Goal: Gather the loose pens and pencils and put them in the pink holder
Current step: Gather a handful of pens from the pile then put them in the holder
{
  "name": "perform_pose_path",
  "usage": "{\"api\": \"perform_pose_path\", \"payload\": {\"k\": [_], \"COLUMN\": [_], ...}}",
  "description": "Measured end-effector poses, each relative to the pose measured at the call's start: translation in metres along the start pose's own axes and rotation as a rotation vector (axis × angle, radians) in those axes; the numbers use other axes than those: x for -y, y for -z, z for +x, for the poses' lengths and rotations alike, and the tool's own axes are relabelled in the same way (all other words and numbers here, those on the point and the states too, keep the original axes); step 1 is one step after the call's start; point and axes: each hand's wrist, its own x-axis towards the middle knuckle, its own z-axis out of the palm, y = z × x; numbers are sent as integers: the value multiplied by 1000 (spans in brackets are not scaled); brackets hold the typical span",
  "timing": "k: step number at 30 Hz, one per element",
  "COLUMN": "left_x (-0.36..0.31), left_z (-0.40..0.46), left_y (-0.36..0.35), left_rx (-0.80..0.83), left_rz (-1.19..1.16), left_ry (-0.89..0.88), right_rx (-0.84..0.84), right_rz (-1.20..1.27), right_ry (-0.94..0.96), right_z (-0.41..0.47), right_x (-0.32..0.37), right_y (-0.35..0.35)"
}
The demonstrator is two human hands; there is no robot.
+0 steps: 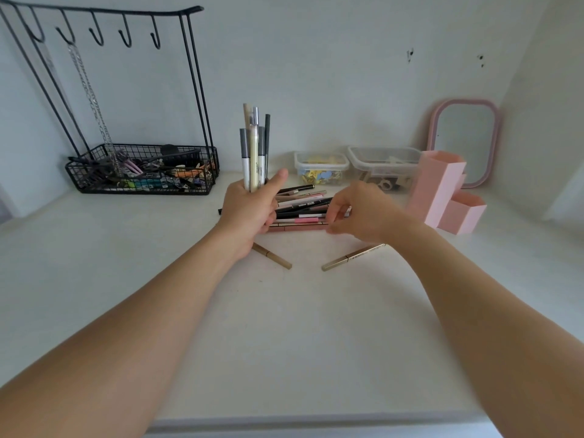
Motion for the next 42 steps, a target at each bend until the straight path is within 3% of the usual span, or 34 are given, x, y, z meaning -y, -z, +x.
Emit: {"api": "perform_pose_path", "payload": {"k": [7, 13, 15, 20, 23, 32, 42], "left_x": [1, 1, -1, -2, -1, 2, 4], "left_z": [5, 5, 4, -3, -8, -13, -7], "left_y": [3, 3, 4, -1, -6, -12, -14], "left_rx": [-161, -189, -176, -11, 83, 176, 39], "left_rz": [-35, -83, -106, -137, -124, -53, 20], "left_ry": [1, -2, 7, 3, -8, -29, -27], "right_rx": [77, 127, 140, 69, 34, -51, -35], "right_rz": [-73, -101, -23, 548, 736, 829, 827], "right_ry": [22, 53, 43, -30, 3, 43, 24], "right_z": [1, 0, -1, -3, -6, -6, -5], "right_x": [-2, -7, -5, 8, 20, 30, 32], "right_y": [0, 12, 17, 15, 8, -10, -18]}}
